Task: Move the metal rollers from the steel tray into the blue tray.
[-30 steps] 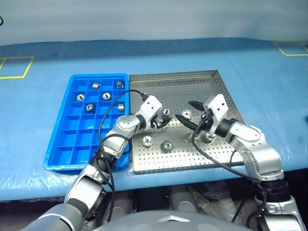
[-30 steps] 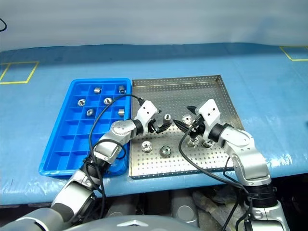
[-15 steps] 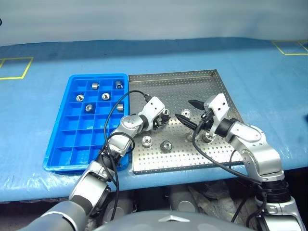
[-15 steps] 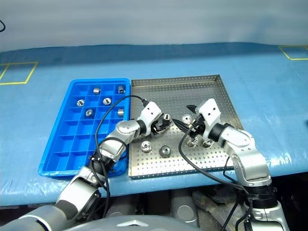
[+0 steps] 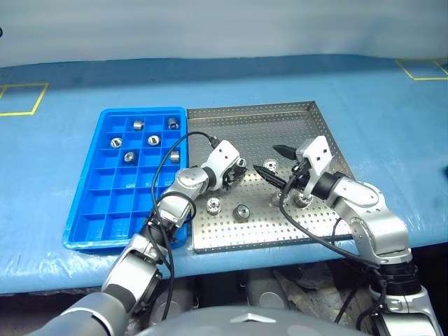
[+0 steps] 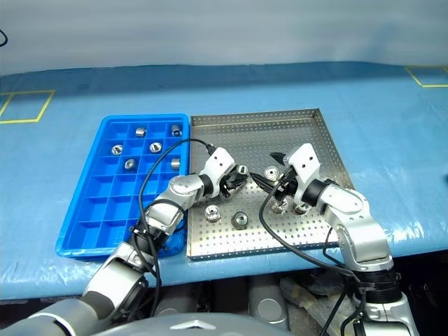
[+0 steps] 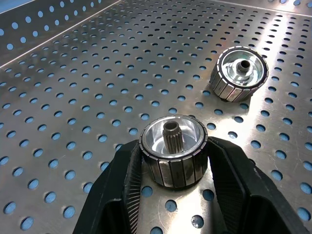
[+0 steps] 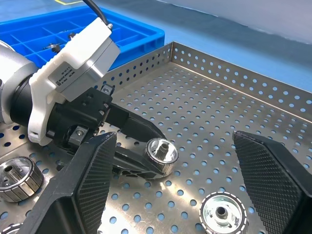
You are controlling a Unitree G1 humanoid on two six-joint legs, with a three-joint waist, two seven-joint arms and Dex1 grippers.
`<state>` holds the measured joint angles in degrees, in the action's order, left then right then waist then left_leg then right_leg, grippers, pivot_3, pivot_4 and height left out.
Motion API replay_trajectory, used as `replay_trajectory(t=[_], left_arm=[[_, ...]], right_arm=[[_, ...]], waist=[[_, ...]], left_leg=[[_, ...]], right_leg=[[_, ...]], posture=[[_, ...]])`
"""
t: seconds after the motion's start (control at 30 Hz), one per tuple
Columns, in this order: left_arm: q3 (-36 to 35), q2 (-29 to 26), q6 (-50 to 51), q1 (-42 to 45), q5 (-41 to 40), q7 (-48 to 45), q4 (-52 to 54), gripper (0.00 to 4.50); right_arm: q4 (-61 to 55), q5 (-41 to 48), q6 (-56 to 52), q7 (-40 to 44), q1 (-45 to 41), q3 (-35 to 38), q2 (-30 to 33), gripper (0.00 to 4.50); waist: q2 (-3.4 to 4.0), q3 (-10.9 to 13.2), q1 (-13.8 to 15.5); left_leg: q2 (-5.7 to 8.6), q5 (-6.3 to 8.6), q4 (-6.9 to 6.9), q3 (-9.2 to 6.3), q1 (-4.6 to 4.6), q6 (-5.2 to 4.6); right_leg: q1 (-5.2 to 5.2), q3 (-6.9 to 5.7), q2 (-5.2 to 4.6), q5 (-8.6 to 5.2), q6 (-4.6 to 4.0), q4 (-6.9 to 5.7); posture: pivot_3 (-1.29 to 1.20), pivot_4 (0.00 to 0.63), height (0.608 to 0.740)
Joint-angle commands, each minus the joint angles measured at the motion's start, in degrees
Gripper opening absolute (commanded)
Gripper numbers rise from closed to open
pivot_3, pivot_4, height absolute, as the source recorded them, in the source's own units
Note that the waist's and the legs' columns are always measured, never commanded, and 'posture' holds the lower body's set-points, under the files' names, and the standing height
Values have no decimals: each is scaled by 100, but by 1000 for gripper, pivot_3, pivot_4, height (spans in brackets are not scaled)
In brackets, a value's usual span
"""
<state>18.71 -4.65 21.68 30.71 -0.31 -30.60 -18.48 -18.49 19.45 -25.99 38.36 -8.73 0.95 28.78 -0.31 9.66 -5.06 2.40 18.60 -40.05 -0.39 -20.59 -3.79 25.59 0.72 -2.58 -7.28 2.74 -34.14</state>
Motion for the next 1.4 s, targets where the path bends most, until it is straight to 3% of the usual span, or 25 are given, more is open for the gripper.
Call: replay_trajectory(t=[0.03,0.2,0.43,0.7,0.8,1.03,1.2,1.4], left_arm=[[-106,17,-41,38,-61,-57,119,2188],[-262,-135,38,-117,-182,-137,665,2188],[-778,-766,595,-640,-528,-215,2503,2188],[-2107,-2754,1705,-2280,-1047,-737,5516,2188],[-2920,-3133,2184,-2991,-987,-462,6240,2188],[-3792,-2803,3058,-3556,-783,512,6876,2188],[-3800,-2331,3275,-3398,-442,1366,6554,2188],[-3405,-2225,3293,-3273,-184,1770,5911,2188]], right_arm=[[-201,61,145,4,-101,56,-6,4015],[-81,13,41,70,-103,-52,60,4015],[426,-20,-44,240,-194,-173,84,4015],[773,56,53,1063,-668,-579,221,4015],[889,23,120,1300,-945,-786,134,4015],[984,102,225,1699,-1318,-1080,-153,4015],[1087,73,258,1783,-1517,-1182,-308,4015],[1103,50,296,1901,-1613,-1263,-331,4015]], waist=[[0,0,-3],[1,0,-26],[2,-1,-22],[6,-3,29],[5,-3,137],[-3,-2,524],[-6,-3,688],[-7,-4,740]], left_leg=[[0,0,0,0,0,0],[-1,0,0,0,0,0],[-3,-3,0,1,0,8],[-6,-11,2,-1,-1,25],[-5,-12,2,-4,0,27],[1,-16,0,-24,0,33],[4,-20,1,-34,-2,41],[4,-32,7,-66,-6,65]], right_leg=[[0,0,0,0,0,0],[0,1,-1,0,0,0],[5,3,-22,1,-1,-4],[11,2,-21,-1,-7,-5],[7,-3,-21,-3,-9,-6],[-4,-23,1,-3,-9,-1],[-6,-31,2,-4,-11,1],[-7,-57,5,-17,-40,-3]], posture=[[-235,150,740],[-222,150,740],[-189,150,740],[-74,150,740],[-17,150,740],[76,150,740],[119,150,740],[127,150,740]])
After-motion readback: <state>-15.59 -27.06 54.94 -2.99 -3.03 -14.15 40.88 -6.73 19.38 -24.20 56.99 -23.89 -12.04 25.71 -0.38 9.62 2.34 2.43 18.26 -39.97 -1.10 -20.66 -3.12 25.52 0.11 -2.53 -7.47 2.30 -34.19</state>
